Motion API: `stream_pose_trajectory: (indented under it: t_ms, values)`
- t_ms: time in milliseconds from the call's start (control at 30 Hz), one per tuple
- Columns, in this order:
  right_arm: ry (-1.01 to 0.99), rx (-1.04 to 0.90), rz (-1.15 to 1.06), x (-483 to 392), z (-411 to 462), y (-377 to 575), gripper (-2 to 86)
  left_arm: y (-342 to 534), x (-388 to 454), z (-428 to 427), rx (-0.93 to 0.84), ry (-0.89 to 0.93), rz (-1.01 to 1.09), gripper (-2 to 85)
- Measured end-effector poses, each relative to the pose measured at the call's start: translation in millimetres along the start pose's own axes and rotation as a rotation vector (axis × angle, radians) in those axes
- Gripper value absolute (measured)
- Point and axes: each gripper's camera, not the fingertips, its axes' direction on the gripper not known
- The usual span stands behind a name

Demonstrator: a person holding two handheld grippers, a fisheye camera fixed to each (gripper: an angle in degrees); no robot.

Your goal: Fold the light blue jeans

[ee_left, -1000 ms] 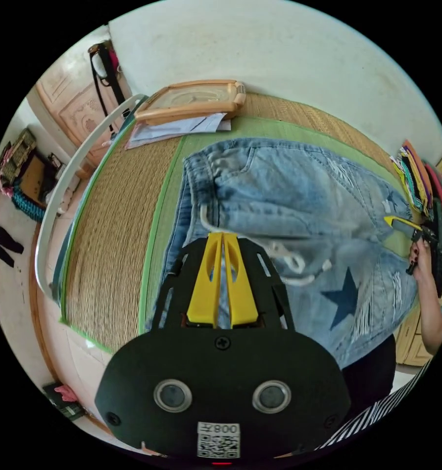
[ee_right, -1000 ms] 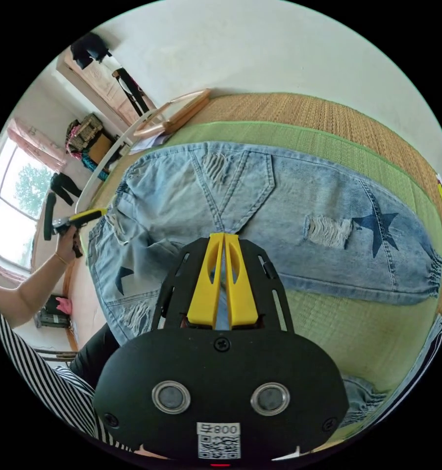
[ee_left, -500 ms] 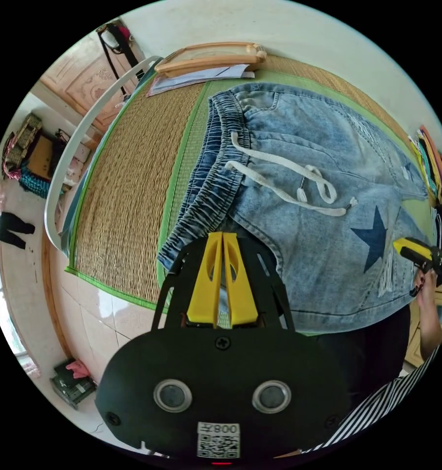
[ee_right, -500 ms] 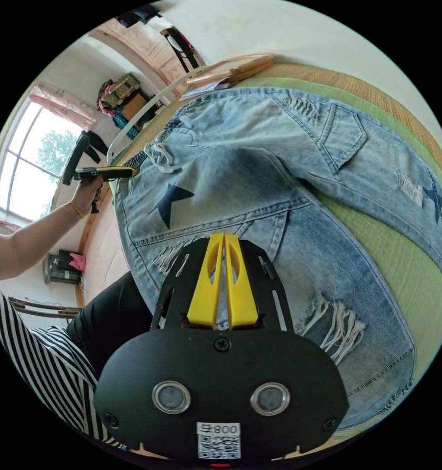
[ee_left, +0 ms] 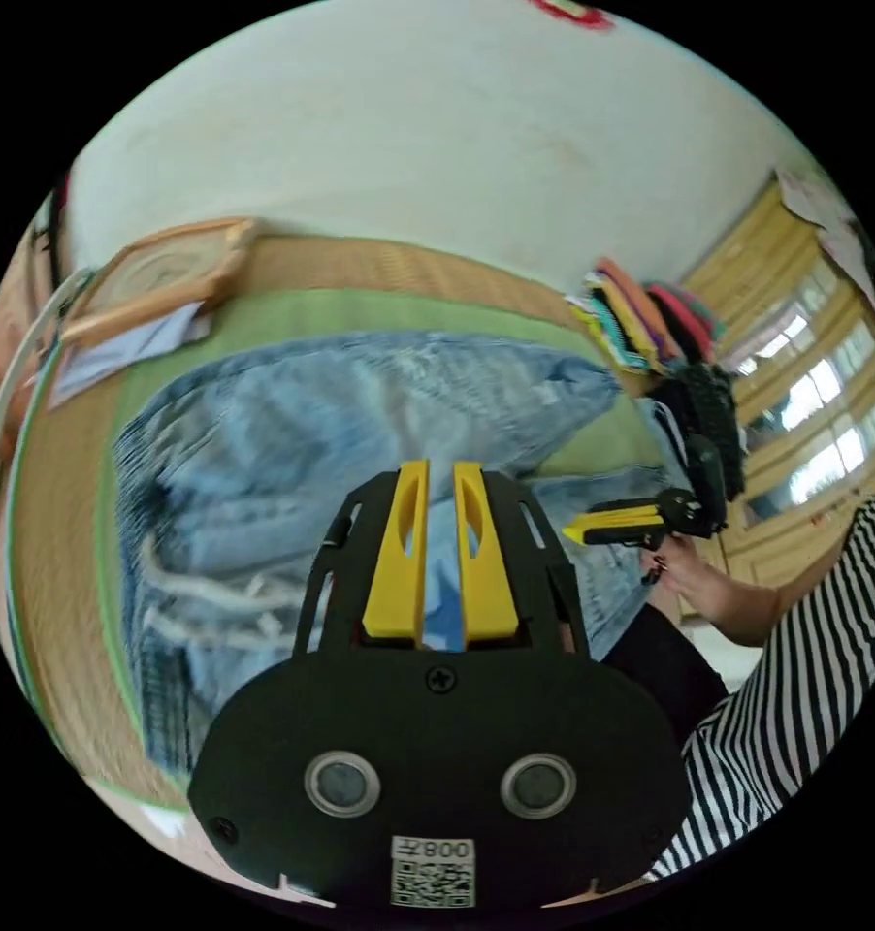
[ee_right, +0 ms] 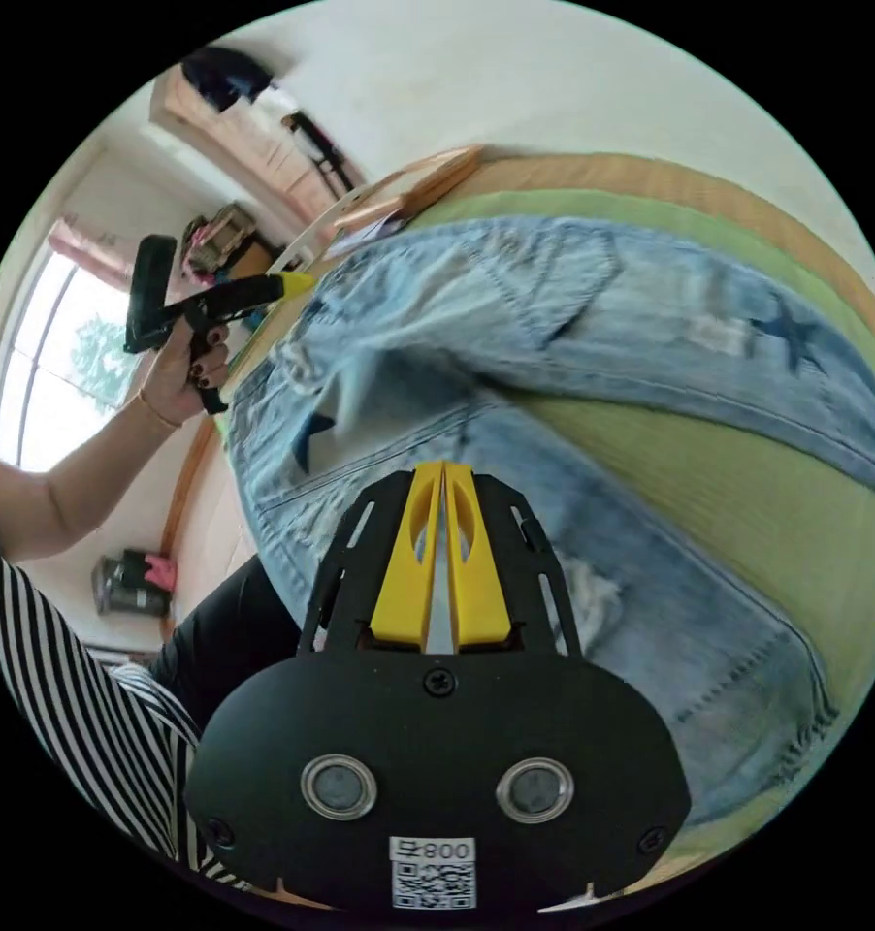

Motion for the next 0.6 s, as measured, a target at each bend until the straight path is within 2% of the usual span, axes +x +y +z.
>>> stream_pose_trajectory:
  t_ms: [133,300,467,600]
  values:
    - [0.246,0.188,0.278,120,-102,32,4.5,-86,66,60,-0.049,0.193,0.239,9.2]
    - [0.370,0.269,0.477,237,-172,52,8.0,-174,147,140,-0.168,0.235,0.426,11.1]
    - [0.373,0.282,0.599,313,-188,47,9.4,-247,210,201,-0.219,0.172,0.495,12.1]
    - [0.456,0.300,0.648,349,-192,41,9.9,-295,258,237,-0.264,0.059,0.578,12.9]
